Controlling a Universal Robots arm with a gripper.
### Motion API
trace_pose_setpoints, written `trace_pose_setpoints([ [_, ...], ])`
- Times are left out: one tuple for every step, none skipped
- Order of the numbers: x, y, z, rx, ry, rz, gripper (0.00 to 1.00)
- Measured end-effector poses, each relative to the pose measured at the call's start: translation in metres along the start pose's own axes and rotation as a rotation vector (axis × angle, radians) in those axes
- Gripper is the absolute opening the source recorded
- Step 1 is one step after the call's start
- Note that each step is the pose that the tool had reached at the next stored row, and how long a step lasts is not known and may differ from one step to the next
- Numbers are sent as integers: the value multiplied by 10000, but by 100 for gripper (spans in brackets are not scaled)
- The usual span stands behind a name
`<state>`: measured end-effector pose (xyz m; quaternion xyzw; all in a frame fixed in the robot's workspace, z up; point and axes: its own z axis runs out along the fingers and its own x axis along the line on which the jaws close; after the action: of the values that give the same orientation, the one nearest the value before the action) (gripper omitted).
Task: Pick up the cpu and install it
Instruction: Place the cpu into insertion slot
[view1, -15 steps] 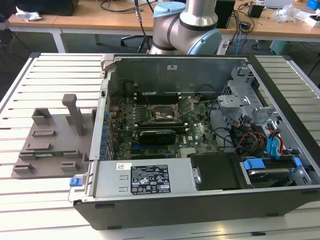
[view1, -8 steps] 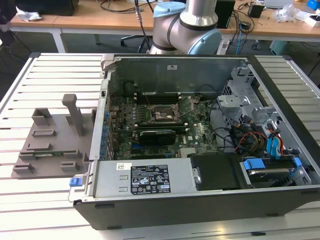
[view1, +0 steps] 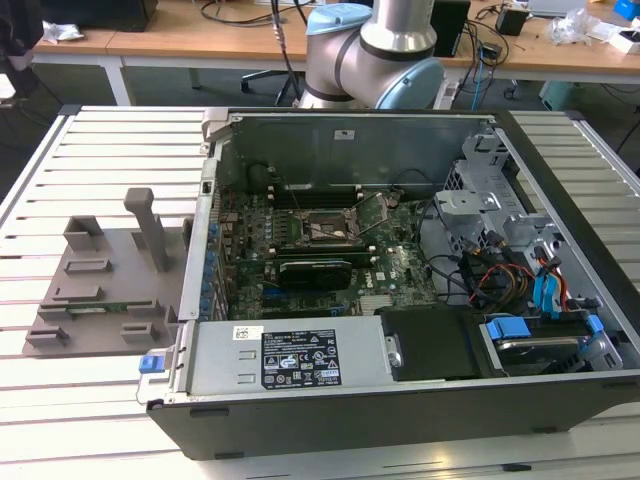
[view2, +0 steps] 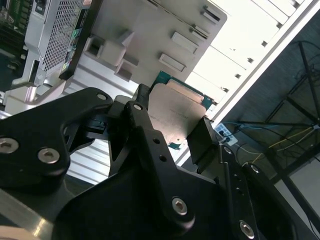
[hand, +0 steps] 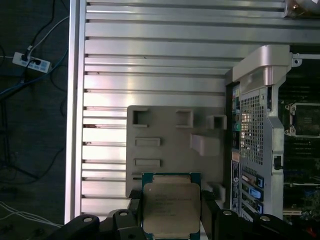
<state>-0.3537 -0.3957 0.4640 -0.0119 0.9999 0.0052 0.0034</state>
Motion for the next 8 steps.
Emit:
trace_pose_setpoints([
  [-12, 0, 9, -1, 0, 0, 55],
  [-29, -1, 15, -1, 0, -1, 55],
  [-53, -1, 23, -1, -1, -2, 55],
  [-83, 0, 29, -1, 0, -4, 55],
  [-99, 0, 33, -1, 0, -5, 55],
  [-116, 1, 38, -1, 0, -6, 55],
  [-137, 1, 47, -1, 0, -6, 55],
  [-151, 2, 56, -1, 0, -7, 55],
])
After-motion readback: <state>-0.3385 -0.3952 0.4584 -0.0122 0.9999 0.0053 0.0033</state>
